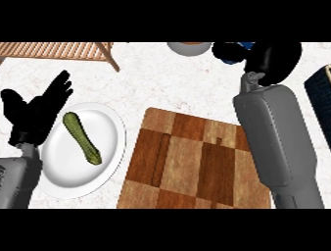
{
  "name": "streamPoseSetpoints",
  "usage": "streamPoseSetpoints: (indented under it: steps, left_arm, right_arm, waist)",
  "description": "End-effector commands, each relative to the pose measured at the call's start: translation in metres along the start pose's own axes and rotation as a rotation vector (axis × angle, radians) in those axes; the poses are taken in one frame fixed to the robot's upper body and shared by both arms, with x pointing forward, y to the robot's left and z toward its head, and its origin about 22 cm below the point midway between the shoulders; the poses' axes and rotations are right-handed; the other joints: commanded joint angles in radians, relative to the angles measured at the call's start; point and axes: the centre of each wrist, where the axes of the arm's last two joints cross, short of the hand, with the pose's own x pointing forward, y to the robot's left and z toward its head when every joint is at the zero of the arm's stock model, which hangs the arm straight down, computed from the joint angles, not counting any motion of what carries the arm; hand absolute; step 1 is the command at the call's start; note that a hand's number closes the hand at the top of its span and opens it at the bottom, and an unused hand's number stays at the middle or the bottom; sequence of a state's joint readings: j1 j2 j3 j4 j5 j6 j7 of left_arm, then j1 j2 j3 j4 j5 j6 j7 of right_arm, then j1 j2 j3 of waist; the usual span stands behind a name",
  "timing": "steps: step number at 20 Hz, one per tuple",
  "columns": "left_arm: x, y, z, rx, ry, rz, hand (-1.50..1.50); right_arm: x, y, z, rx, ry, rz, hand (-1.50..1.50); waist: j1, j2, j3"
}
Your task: Pick the can from the cutting board and place it in the basket
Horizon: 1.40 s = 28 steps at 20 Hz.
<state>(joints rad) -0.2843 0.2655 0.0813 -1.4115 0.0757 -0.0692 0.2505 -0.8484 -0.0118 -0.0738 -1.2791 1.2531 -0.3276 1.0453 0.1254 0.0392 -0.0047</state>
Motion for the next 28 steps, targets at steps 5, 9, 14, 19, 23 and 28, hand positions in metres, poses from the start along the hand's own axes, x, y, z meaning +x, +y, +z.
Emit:
streamPoseSetpoints:
  steps: [5,9,14,19,23,28]
  left_arm:
    - [0.001,-0.008,-0.006,0.006,-0.006,-0.01,0.0]
    - [-0.001,-0.003,-0.004,0.012,0.007,-0.016,0.0]
    - [-0.001,-0.001,-0.008,0.015,0.017,-0.013,0.0]
    - [-0.001,-0.005,-0.007,0.004,0.007,-0.001,0.0]
    - [-0.005,0.003,-0.011,0.041,0.026,0.001,0.0]
    - [-0.006,-0.004,-0.007,0.039,0.018,0.017,0.0]
  right_arm:
    - [0.079,-0.024,-0.033,-0.275,0.144,-0.031,1.5]
    - [0.098,-0.034,-0.053,-0.343,0.182,0.029,1.5]
    - [0.108,-0.047,-0.077,-0.447,0.191,0.063,1.5]
    - [0.124,-0.079,-0.101,-0.515,0.233,0.079,1.5]
    - [0.11,-0.088,-0.126,-0.564,0.288,0.15,1.5]
    - [0.1,-0.09,-0.139,-0.649,0.359,0.241,1.5]
  waist:
    - [-0.006,-0.002,-0.001]
    - [-0.011,-0.006,0.0]
    - [-0.021,0.0,0.001]
    - [-0.02,-0.003,0.001]
    - [-0.046,-0.002,0.001]
    - [-0.048,-0.01,0.002]
